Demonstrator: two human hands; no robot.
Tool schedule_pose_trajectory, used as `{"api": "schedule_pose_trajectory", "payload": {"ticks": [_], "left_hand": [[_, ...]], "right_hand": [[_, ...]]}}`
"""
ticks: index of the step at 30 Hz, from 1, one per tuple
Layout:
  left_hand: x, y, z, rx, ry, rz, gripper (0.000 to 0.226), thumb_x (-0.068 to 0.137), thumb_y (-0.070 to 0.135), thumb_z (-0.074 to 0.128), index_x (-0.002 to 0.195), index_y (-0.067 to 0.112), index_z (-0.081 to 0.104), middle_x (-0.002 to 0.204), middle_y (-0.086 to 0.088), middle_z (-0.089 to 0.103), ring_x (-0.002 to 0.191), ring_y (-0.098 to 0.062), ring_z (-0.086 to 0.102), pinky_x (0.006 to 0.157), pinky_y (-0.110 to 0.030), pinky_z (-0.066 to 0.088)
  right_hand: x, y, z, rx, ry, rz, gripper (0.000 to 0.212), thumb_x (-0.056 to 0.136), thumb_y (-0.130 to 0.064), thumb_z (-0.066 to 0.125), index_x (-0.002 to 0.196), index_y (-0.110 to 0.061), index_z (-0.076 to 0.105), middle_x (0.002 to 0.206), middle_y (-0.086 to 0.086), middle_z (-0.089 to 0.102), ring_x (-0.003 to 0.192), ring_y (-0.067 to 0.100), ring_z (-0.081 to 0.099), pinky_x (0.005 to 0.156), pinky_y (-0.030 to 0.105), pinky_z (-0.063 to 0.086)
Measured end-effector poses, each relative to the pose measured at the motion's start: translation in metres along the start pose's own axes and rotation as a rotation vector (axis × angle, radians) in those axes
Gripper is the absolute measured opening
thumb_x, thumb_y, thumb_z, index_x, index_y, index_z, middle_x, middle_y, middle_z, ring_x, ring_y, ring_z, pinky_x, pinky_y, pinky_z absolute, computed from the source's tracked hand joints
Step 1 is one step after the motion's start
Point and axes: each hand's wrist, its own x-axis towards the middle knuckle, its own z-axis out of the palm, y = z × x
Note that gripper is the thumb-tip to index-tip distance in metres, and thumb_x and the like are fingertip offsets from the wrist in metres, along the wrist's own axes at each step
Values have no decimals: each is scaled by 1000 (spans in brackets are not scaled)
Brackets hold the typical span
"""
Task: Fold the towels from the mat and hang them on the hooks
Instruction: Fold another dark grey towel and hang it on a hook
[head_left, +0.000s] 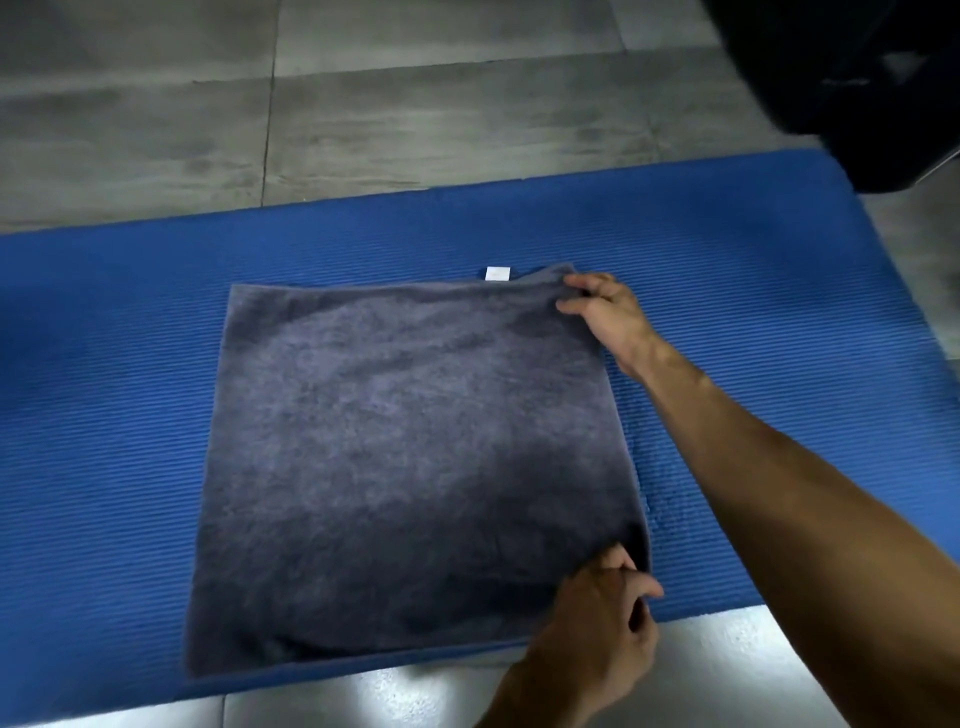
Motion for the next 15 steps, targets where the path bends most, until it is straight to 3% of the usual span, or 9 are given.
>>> {"api": "schedule_pose_trajectory", "payload": {"ticks": [2,4,7,9,11,13,15], "left_hand": [[-1,-4,2,-26,-40,10,34,91,27,54,125,27,58,125,7,51,112,-11,53,101,-24,38],[-5,-9,0,-79,-42,34,37,89,31,55,125,30,57,123,8,56,106,-9,56,99,-24,44],[-17,-35,-15,-111,180,120,27,89,33,51,114,30,60,110,8,63,98,-8,62,88,-26,50],[-30,-73,-32,-28,430,105,24,89,24,51,109,25,64,110,3,64,101,-13,62,88,-29,51],[-51,-117,-50,194,555,5,31,85,19,50,113,21,63,118,-5,63,104,-23,60,89,-37,51],[-75,-148,-66,340,491,-45,35,84,23,50,118,24,57,127,-5,57,104,-29,59,87,-43,53],[-89,-165,-85,370,431,54,30,84,27,53,113,24,59,126,0,55,104,-25,59,87,-37,53]], "right_hand": [[-2,4,1,-54,6,-13,44,87,-14,68,130,-12,59,128,-4,44,117,12,49,102,22,41],[-6,8,6,-273,108,-131,45,86,-13,65,130,-9,57,131,0,43,120,19,49,104,22,38],[-33,11,31,-550,350,-414,48,81,-14,52,128,-8,56,138,10,44,118,30,51,104,40,43],[-59,14,62,-654,325,-506,52,80,-19,49,132,-11,53,144,10,42,122,32,48,106,42,41],[-84,27,99,-701,231,-493,53,84,-24,45,136,-15,50,149,8,40,127,32,46,108,46,39],[-102,50,125,-749,198,-459,52,88,-27,40,138,-15,49,150,10,40,133,33,42,111,50,34],[-110,71,134,-880,195,-429,51,96,-31,37,143,-16,45,153,10,37,141,33,34,117,51,25]]}}
